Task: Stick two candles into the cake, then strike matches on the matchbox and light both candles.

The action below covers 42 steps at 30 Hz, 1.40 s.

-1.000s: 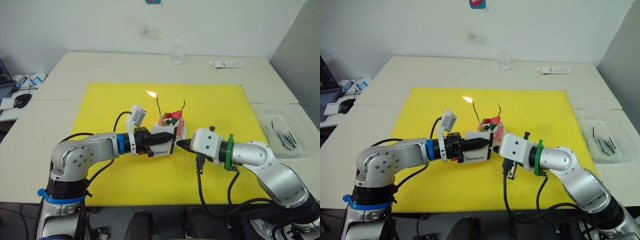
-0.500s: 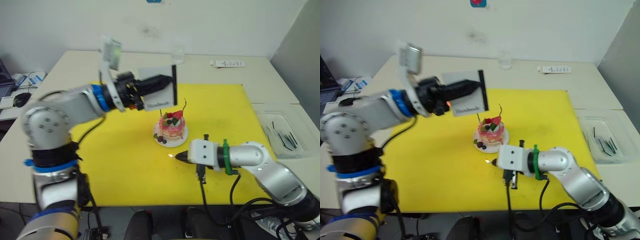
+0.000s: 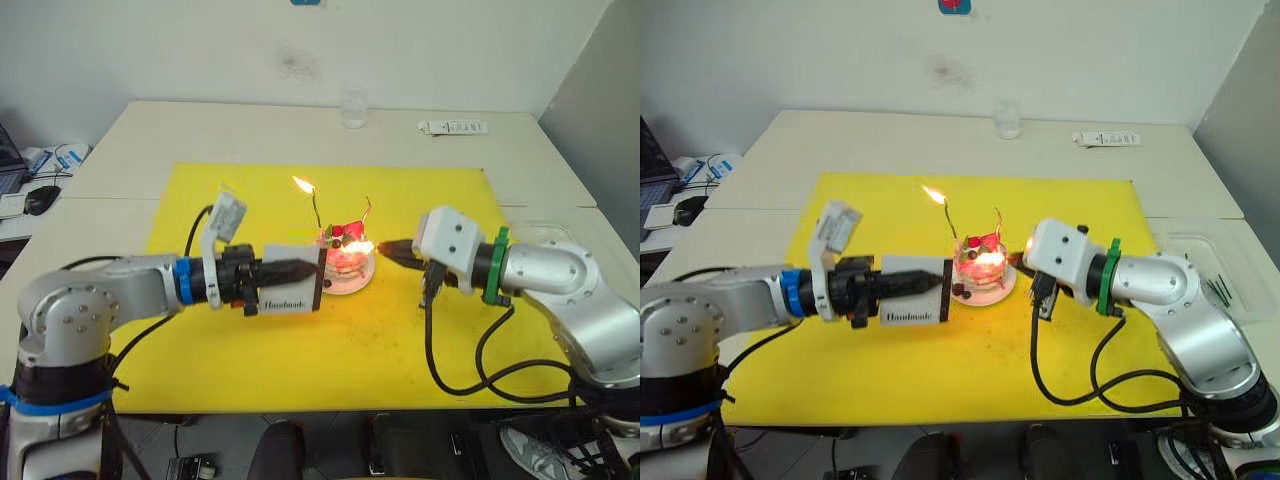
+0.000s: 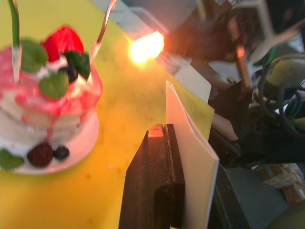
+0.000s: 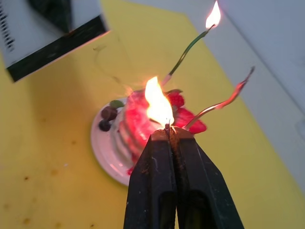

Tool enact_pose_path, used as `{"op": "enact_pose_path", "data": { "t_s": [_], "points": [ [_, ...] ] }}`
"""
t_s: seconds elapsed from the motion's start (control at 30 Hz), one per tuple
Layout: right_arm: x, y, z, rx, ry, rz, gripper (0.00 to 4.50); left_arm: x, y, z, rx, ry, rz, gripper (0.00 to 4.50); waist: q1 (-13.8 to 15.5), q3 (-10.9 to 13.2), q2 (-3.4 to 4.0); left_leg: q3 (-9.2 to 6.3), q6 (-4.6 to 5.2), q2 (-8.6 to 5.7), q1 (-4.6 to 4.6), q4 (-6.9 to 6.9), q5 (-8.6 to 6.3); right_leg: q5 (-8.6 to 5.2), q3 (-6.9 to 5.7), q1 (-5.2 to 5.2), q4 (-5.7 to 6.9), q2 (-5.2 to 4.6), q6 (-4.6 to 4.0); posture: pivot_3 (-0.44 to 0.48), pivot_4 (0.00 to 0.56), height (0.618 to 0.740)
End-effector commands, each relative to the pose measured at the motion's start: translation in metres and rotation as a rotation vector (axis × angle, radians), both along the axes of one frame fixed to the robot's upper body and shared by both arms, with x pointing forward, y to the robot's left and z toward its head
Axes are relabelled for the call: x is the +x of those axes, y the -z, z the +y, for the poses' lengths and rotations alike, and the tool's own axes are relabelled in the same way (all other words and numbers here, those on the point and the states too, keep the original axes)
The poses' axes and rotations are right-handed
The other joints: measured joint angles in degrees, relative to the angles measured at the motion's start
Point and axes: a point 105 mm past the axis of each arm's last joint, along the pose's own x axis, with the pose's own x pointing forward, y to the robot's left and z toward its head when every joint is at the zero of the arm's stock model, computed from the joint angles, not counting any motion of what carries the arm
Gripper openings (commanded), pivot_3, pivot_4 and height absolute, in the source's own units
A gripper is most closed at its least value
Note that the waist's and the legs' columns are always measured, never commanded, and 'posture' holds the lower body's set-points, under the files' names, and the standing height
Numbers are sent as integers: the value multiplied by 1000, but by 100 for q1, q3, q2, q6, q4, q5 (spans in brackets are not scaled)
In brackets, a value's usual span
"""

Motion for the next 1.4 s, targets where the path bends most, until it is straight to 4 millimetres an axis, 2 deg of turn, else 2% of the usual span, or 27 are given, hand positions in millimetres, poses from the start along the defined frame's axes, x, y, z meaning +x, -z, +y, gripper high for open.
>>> {"op": "enact_pose_path", "data": {
  "t_s": [0.03, 0.17, 0.37, 0.97, 1.4],
  "points": [
    [6, -22, -3, 29, 36, -98, 46, -4, 7, -7, 13, 28, -26, 0, 3, 0, 0, 0, 0, -1, -1, 0, 0, 0, 0, 0, 0, 0, -1, 0, 150, 740],
    [11, -28, -1, 31, 47, -128, 46, -7, 14, -12, 7, 52, -17, 0, 18, 0, 0, 2, 0, -3, -2, 1, 0, 1, 1, 0, -2, -1, -1, 0, 150, 740],
    [15, -30, 1, 26, 56, -148, 46, -7, 13, -15, -2, 61, -25, 0, 11, 0, 0, 3, 1, 0, -4, -2, -1, 0, 3, -3, -3, -1, -1, 0, 150, 740],
    [26, -18, 5, -22, 55, -190, 46, -4, 12, -19, -11, 68, -32, 0, 10, 0, 0, 3, 1, 0, -4, -1, -1, -1, 2, -3, -2, 1, -2, 0, 150, 740],
    [23, -17, -2, -28, 60, -194, 46, -5, 14, -18, -9, 66, -33, 0, 10, 0, 0, 3, 2, 0, -4, -1, -1, 0, 3, -3, -2, 2, -2, 0, 150, 740]
  ]
}}
